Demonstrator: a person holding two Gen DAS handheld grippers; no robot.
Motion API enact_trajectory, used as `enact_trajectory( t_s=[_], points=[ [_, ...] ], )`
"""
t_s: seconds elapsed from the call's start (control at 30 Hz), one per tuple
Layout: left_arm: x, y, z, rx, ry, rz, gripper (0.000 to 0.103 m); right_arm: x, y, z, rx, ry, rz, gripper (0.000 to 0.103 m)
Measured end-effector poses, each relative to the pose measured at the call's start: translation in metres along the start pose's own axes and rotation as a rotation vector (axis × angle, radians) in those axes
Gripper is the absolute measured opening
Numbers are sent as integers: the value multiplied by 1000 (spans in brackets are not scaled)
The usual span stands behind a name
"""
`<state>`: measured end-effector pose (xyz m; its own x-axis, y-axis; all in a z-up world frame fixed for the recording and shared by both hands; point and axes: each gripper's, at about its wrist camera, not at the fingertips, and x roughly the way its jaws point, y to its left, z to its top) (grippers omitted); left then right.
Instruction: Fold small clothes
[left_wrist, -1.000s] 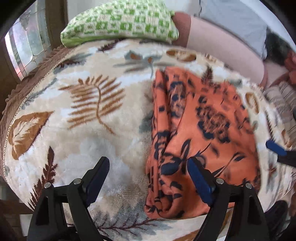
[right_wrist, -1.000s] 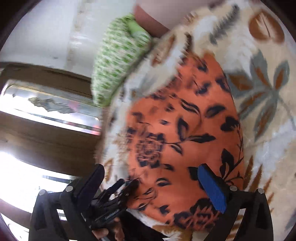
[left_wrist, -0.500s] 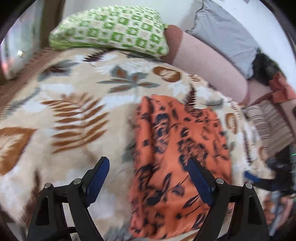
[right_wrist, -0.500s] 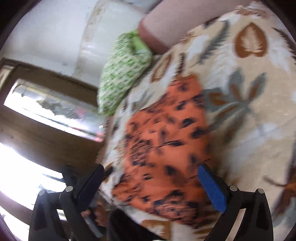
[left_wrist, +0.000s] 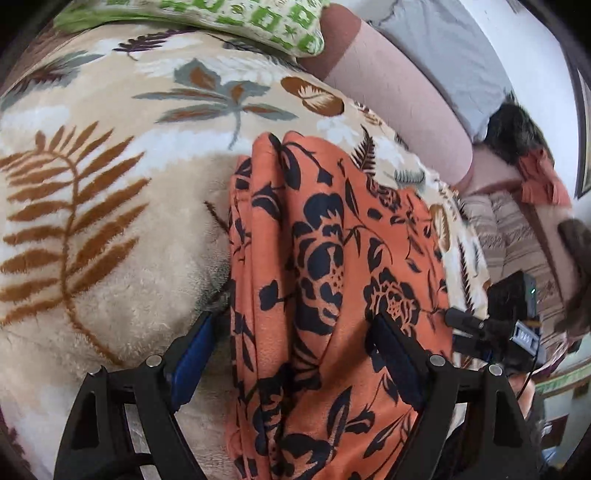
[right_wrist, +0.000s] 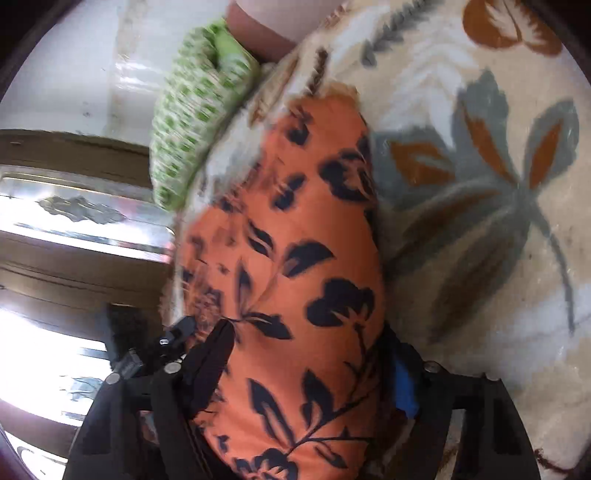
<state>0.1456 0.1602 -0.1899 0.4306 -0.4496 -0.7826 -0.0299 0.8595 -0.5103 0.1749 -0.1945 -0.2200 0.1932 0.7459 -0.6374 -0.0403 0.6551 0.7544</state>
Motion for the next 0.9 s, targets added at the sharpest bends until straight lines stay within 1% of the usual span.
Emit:
enact_trajectory(
  t_s=[0.07, 0.17, 0.27, 0.37, 0.4, 0.43, 0.47, 0.67, 0.9],
  points=[
    [1, -4, 0, 10, 2, 20, 85, -2, 1, -2, 12, -10, -3, 77],
    [3, -9, -1, 32, -1, 57, 85, -3, 8, -3, -18, 0, -41, 77],
    [4, -14, -3, 61, 0, 102, 85, 6, 14, -2, -26, 7, -67, 77],
    [5, -17, -2, 70, 1, 122, 80, 12, 22, -2, -44, 14, -107, 75],
    [6, -17, -2, 71, 1, 120, 78, 14, 25, -2, -57, 18, -128, 74],
    [6, -18, -3, 73, 3, 113, 71, 16, 28, -3, -61, 19, -137, 74],
    [6, -19, -3, 74, 5, 104, 67, 18, 30, -2, -64, 21, -146, 74],
    [5, -22, -4, 85, 6, 101, 60, 24, 36, -4, -88, 28, -188, 70],
    [5, -23, -5, 91, 0, 90, 55, 26, 34, -4, -80, 31, -183, 70]
  ],
)
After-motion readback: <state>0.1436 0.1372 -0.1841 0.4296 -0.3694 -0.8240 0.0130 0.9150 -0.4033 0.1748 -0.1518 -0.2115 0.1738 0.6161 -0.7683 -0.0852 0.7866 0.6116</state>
